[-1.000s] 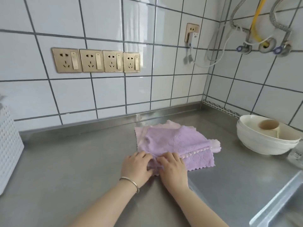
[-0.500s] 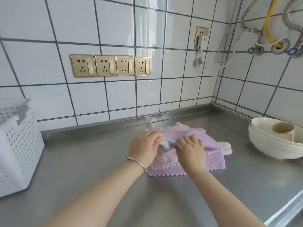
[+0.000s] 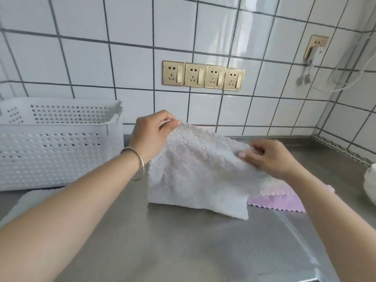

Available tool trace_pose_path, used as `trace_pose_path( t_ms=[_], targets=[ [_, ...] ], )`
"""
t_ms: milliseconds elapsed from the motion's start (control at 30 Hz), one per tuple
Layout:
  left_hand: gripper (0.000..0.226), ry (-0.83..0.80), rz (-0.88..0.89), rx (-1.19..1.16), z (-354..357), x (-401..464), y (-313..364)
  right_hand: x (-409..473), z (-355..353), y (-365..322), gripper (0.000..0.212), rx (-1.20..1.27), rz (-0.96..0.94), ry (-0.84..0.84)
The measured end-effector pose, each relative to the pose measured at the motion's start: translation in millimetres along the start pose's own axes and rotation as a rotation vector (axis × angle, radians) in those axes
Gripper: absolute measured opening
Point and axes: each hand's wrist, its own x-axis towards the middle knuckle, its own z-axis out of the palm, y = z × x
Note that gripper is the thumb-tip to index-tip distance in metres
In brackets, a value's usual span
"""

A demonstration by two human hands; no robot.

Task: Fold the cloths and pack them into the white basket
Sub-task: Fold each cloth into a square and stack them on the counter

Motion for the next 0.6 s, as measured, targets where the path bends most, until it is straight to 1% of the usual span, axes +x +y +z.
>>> trace_pose_path(
  t_ms=[33, 67, 100, 167, 233, 300, 367, 433, 500, 600],
  targets=[
    [0.015, -0.005, -0.026, 0.057, -16.1, 1.7, -9.4, 5.7, 2.1, -9.1, 0.054, -0.062, 0.005, -0.083],
    [0.015, 0.004, -0.048, 0.118, -31.2, 2.4, -19.5, 11.5, 7.2, -16.5, 0.055, -0.140, -0.015, -0.135],
    [0.016, 0.023, -0.075, 0.175, -45.4, 2.2, -30.9, 18.0, 16.0, -22.7, 0.052, -0.225, -0.040, -0.156],
    [0.019, 0.046, -0.146, 0.292, -71.1, 0.7, -54.1, 29.2, 36.4, -35.1, 0.040, -0.322, -0.060, -0.132],
    [0.019, 0.022, -0.214, 0.390, -89.0, 1.7, -69.0, 40.3, 51.5, -49.2, 0.032, -0.364, -0.046, -0.045],
    [0.020, 0.046, -0.238, 0.411, -109.2, 10.1, -68.6, 47.9, 53.8, -71.0, 0.027, -0.362, -0.082, 0.119],
    [0.021, 0.093, -0.214, 0.384, -131.5, 19.5, -57.3, 47.2, 47.0, -91.2, 0.021, -0.283, -0.157, 0.313],
    [0.020, 0.094, -0.177, 0.354, -154.3, 14.7, -46.9, 36.2, 43.7, -102.7, 0.020, -0.236, -0.239, 0.431],
    [0.017, 0.072, -0.154, 0.309, -173.2, -6.4, -42.6, 20.6, 45.2, -104.4, 0.017, -0.206, -0.325, 0.468],
    [0.024, -0.009, -0.177, 0.214, -189.1, -53.2, -36.5, -4.0, 44.1, -95.4, 0.010, -0.186, -0.412, 0.381]
  ],
)
